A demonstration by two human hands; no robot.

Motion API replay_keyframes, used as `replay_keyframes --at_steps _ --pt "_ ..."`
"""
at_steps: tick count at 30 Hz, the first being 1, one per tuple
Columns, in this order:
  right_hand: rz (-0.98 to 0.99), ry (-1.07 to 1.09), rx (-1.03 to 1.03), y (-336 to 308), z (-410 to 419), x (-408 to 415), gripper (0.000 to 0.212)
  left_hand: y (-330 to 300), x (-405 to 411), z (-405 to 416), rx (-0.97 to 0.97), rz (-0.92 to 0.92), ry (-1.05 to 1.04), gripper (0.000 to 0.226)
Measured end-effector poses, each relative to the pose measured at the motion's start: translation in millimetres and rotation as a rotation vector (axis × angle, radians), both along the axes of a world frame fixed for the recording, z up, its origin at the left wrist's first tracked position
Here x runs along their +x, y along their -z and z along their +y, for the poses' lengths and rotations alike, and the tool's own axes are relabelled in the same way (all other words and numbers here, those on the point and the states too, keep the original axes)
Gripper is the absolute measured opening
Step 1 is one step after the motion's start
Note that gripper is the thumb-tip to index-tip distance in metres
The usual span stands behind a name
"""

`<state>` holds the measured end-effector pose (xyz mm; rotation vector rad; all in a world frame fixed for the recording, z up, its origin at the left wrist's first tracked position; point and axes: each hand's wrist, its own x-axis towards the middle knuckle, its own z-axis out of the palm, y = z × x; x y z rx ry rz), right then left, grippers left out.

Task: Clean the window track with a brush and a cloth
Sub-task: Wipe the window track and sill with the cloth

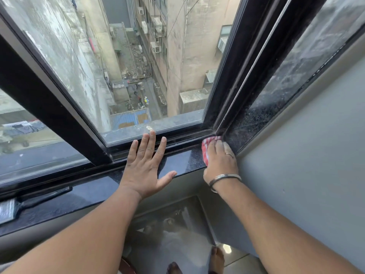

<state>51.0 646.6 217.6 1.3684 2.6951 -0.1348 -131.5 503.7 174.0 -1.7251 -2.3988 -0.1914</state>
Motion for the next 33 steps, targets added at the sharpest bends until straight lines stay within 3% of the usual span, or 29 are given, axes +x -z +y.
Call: replay_keyframes --at_steps 5,9,11,14,17,19,21,22,25,29,33 --pt "0.129 -0.328 -0.116 5.1 -22.0 14.8 0.080 -3.3 -1.0 -1.3 -0.024 -0.003 0.019 0.103" --pt "0.225 -0.159 0.101 3.8 -17.2 23.9 0.068 -4.2 -1.5 -1.1 -0.032 -0.016 0.017 0.103" --pt "0.124 -0.166 0.153 6.1 -13.5 19.1 0.070 -4.3 -1.4 -0.8 -0.037 -0.012 0.010 0.102" --pt "-0.018 -0.261 0.027 17.7 -14.9 12.0 0.096 -4.6 -1.7 -0.9 -0.046 -0.010 0.017 0.103" --pt "0.059 -0.575 0.047 18.0 -18.0 11.5 0.066 -5.8 -1.9 -1.2 -0.045 -0.010 0.022 0.102" --pt "0.290 -0.656 0.114 17.7 -14.5 18.0 0.050 -6.4 -1.1 -1.7 -0.038 -0.012 0.019 0.102" --pt "0.476 -0.485 0.189 17.7 -10.6 27.1 0.043 -7.0 -0.8 -2.1 -0.047 -0.017 0.013 0.102" --pt "0.476 -0.340 0.225 17.5 -10.9 30.8 0.046 -7.6 -0.5 -2.2 -0.055 -0.017 0.011 0.102" --pt "0.273 -0.060 0.244 15.8 -11.0 29.2 0.054 -11.1 1.3 -2.8 -0.070 -0.023 -0.003 0.101" --pt "0.047 0.084 0.065 13.7 -9.9 -0.8 0.055 -11.2 -5.3 -19.8 -0.067 -0.032 -0.061 0.100" --pt "-0.099 0.041 0.085 5.7 2.3 -9.3 0.053 -4.6 -26.2 -49.5 -0.113 0.028 -0.018 0.102"
